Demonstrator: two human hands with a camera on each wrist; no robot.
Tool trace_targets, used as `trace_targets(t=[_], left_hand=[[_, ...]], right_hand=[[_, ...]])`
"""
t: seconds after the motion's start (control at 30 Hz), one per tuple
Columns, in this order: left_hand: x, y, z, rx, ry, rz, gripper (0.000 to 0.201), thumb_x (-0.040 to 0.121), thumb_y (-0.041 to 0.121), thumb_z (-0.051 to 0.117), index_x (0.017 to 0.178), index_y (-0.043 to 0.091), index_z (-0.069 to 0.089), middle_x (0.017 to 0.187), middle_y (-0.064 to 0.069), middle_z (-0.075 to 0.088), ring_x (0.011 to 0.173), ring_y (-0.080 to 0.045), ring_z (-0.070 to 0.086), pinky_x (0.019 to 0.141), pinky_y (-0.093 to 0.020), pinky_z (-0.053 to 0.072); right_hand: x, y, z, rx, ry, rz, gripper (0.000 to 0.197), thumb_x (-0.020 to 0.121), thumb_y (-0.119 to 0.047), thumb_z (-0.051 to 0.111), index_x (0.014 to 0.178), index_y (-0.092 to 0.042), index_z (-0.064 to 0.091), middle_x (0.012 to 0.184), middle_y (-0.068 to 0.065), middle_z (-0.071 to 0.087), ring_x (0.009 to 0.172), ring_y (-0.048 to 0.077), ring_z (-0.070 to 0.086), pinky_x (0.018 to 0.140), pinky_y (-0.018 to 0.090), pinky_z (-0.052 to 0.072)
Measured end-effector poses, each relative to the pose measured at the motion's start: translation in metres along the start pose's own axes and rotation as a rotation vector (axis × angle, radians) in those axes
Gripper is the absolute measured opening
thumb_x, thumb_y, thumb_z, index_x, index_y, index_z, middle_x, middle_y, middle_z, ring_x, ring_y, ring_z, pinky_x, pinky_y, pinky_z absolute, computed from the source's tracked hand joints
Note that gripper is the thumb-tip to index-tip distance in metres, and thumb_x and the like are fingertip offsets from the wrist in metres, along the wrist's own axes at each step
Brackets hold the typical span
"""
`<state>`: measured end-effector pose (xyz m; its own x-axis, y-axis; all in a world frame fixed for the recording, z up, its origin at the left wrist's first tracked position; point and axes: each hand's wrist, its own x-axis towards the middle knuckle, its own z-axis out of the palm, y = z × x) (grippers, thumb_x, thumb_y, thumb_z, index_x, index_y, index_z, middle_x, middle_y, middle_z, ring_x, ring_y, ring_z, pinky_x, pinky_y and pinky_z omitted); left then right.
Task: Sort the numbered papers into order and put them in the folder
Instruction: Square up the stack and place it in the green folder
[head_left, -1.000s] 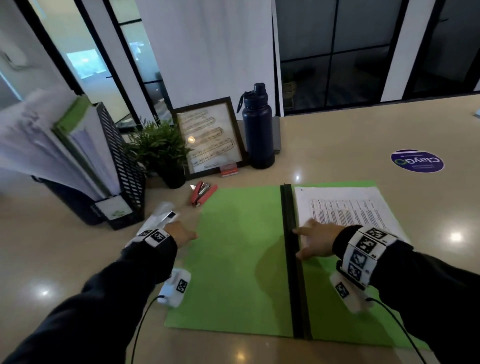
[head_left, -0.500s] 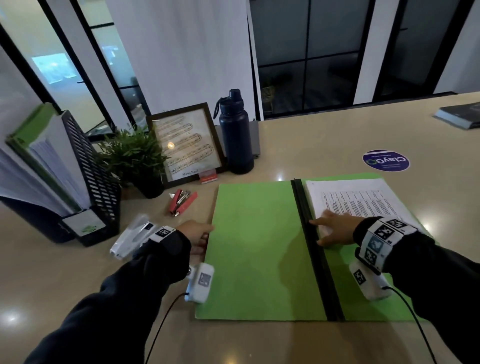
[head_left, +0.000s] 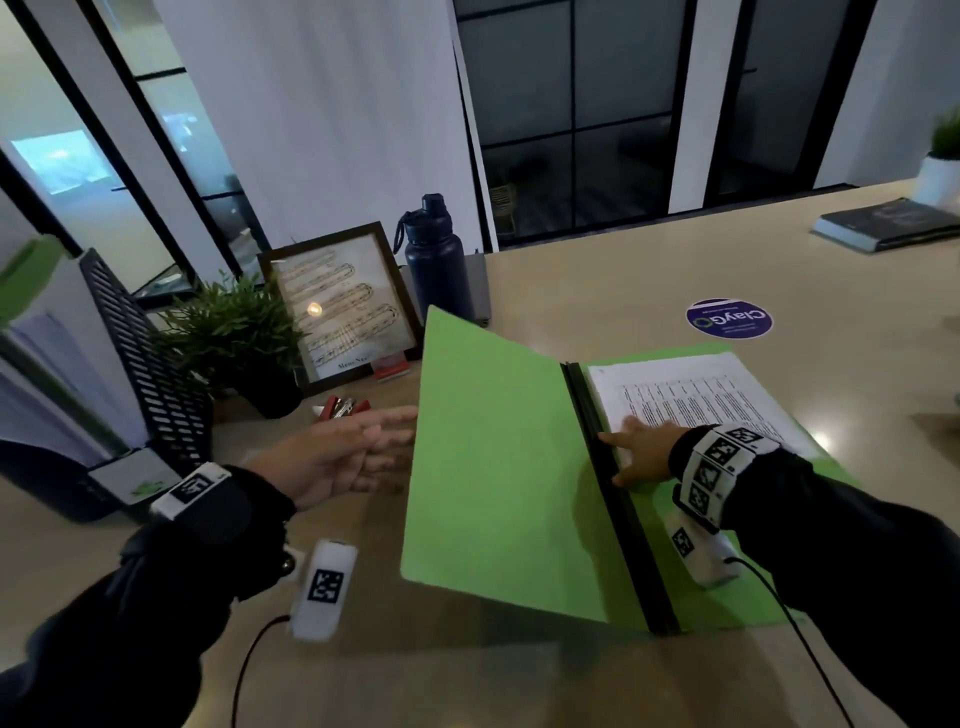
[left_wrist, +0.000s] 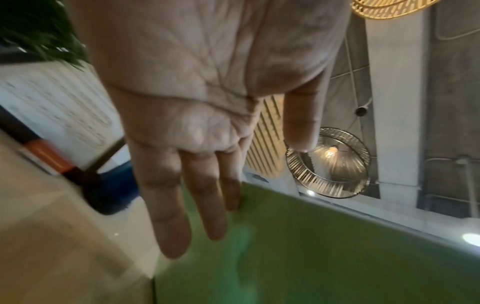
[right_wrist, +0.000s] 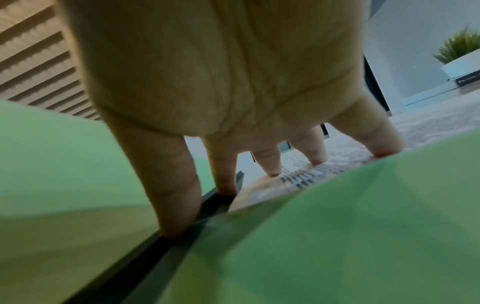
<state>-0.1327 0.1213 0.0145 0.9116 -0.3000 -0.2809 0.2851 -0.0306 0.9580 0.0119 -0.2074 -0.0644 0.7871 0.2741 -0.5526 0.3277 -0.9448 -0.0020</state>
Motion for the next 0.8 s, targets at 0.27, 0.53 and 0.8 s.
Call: trace_targets(t=[0.27,0.53,0.8], left_hand=[[0.057,0.028,0.081,0.067,0.152,0.243,0.056,0.088,0.035,0.056,0.140,0.026,0.038,0.135,-0.003,0.056,0.115,-0.020,0.059,0.083,-0.034,0.055],[0.101,0.031,0.143,0.357,0.125,0.271,0.041,0.098,0.020,0.044,0.138,0.024,0.039,0.128,0.013,0.047,0.118,-0.009,0.048,0.100,-0.035,0.042],[0.158,-0.001,0.173,0.657,-0.023,0.048,0.047,0.097,0.027,0.046,0.142,0.017,0.036,0.146,-0.005,0.040,0.127,-0.015,0.042,0.097,-0.023,0.035]], right_hand=[[-0.015,-0.012,0.000,0.167,0.039,-0.166,0.057,0.096,-0.039,0.045,0.148,-0.029,0.024,0.155,0.006,0.020,0.140,0.030,0.026,0.113,0.040,0.027],[-0.041,0.098,0.004,1.190,0.344,-0.061,0.038,0.093,-0.024,0.053,0.128,-0.011,0.056,0.132,0.010,0.054,0.116,0.027,0.052,0.091,0.038,0.045],[-0.113,0.215,0.003,1.394,0.247,0.102,0.065,0.067,-0.063,0.057,0.113,-0.016,0.061,0.107,0.005,0.071,0.094,0.024,0.065,0.065,0.034,0.052]])
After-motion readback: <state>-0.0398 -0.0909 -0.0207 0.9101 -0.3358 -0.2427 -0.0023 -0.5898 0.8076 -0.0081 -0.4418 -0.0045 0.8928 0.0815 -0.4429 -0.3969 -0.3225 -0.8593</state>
